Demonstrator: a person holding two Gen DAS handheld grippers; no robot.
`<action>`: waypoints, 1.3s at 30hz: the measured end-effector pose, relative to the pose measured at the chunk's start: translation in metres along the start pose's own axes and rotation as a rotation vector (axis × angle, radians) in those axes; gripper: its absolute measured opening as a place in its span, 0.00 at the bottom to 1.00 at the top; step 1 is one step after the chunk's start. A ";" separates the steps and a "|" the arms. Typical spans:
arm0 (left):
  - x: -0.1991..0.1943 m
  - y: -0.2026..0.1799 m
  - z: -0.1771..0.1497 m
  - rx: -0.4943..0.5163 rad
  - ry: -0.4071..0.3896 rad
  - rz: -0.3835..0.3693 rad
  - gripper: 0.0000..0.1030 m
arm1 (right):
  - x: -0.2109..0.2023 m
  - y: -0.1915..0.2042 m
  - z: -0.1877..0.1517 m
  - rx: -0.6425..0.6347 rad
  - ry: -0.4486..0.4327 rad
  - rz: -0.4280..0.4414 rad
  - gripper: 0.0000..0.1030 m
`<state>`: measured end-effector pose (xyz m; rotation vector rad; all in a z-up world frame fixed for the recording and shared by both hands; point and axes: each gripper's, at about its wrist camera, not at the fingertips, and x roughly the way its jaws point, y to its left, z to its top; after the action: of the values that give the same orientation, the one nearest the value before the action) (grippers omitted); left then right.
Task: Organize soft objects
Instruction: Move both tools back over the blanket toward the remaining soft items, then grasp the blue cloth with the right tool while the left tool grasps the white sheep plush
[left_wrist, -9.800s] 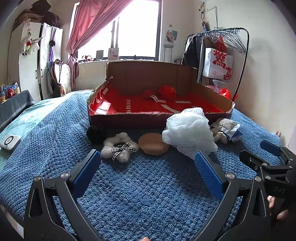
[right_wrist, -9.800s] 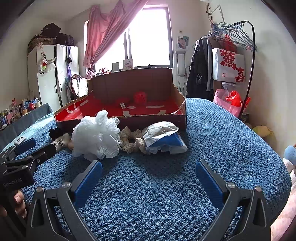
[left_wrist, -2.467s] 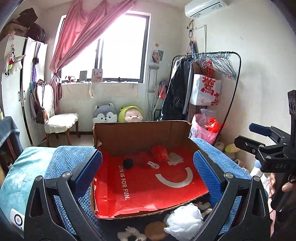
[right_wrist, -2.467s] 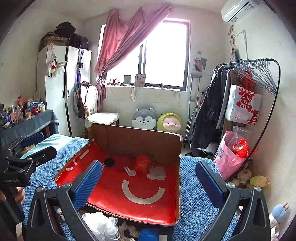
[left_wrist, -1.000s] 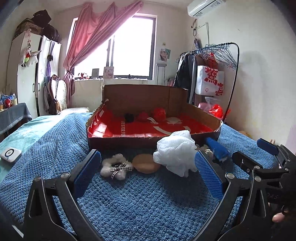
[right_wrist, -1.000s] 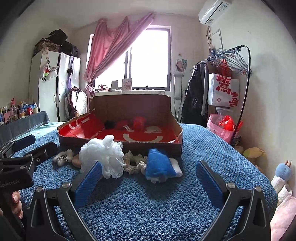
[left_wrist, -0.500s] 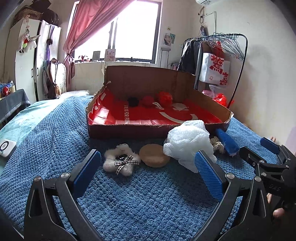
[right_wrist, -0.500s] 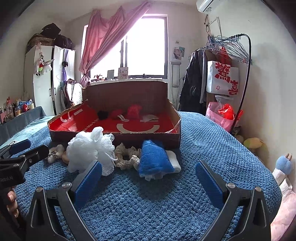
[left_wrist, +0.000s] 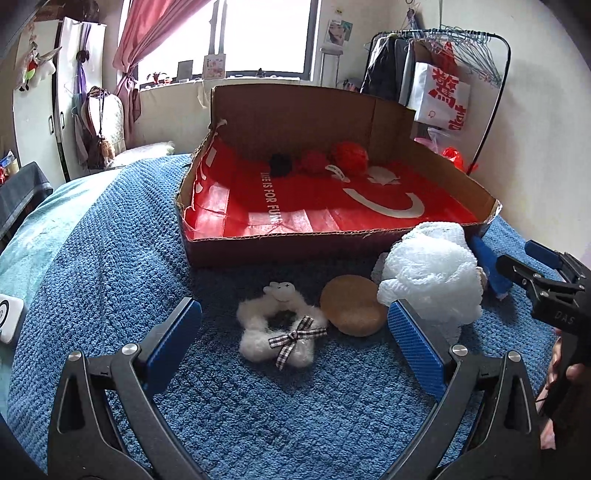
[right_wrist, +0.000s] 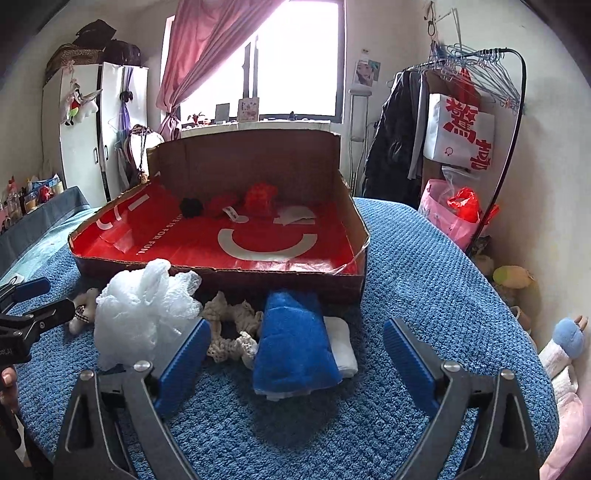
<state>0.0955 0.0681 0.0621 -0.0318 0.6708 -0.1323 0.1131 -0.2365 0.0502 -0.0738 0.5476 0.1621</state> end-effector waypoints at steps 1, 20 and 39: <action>0.003 0.002 0.001 0.005 0.015 -0.007 0.99 | 0.004 -0.002 0.000 0.003 0.018 0.003 0.87; 0.019 0.008 0.000 0.035 0.110 -0.070 0.39 | 0.019 -0.010 0.007 -0.023 0.077 0.074 0.27; 0.011 0.015 -0.005 0.047 0.101 -0.063 0.71 | 0.014 -0.013 -0.002 -0.018 0.117 0.102 0.40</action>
<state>0.1028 0.0812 0.0507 -0.0013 0.7678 -0.2117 0.1262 -0.2472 0.0409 -0.0735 0.6669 0.2631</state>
